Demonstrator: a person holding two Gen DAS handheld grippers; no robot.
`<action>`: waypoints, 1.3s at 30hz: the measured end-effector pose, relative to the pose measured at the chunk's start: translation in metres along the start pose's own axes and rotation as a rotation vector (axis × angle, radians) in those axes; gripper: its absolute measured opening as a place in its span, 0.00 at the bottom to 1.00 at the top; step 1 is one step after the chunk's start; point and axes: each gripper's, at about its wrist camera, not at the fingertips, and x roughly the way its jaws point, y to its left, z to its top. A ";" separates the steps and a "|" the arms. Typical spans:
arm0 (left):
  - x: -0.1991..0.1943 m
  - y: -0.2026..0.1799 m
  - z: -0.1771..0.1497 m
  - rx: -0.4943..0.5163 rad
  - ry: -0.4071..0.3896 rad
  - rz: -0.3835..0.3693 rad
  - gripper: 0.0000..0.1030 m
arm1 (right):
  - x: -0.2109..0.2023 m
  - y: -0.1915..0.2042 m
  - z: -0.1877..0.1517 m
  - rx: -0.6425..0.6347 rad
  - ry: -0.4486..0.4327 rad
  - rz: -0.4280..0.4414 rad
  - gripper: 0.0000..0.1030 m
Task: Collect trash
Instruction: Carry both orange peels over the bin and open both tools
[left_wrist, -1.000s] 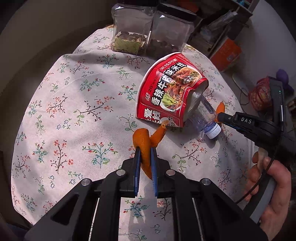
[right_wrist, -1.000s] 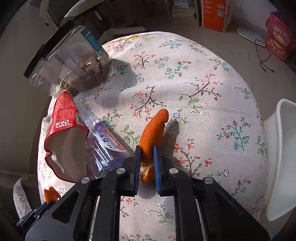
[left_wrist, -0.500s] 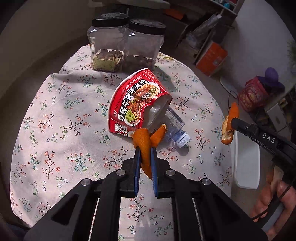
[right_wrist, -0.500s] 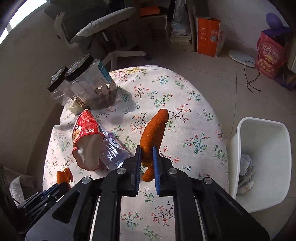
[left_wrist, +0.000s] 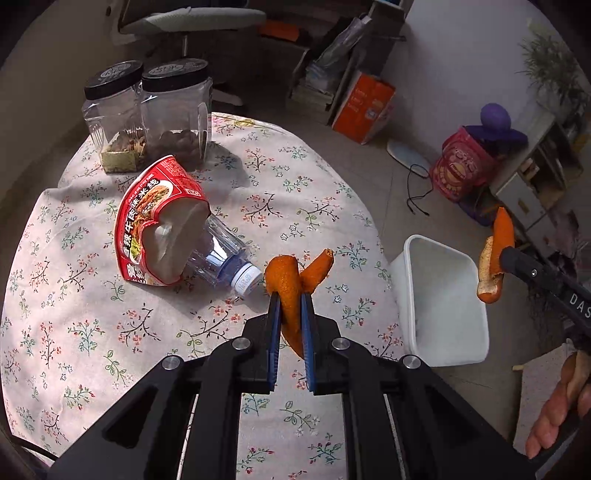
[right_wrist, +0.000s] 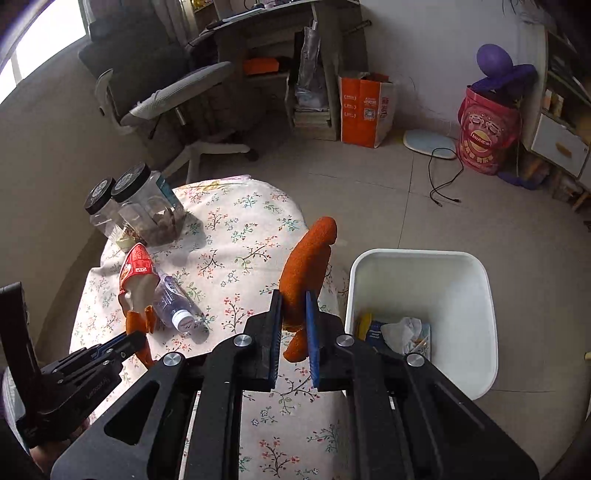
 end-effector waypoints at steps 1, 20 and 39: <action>0.001 -0.006 0.000 0.003 -0.004 -0.010 0.11 | -0.003 -0.010 0.001 0.025 -0.004 -0.001 0.11; 0.082 -0.175 -0.012 0.063 0.133 -0.237 0.11 | -0.020 -0.144 -0.007 0.299 -0.018 -0.074 0.11; 0.122 -0.203 0.004 0.112 0.145 -0.114 0.41 | -0.005 -0.168 -0.005 0.328 0.001 -0.160 0.37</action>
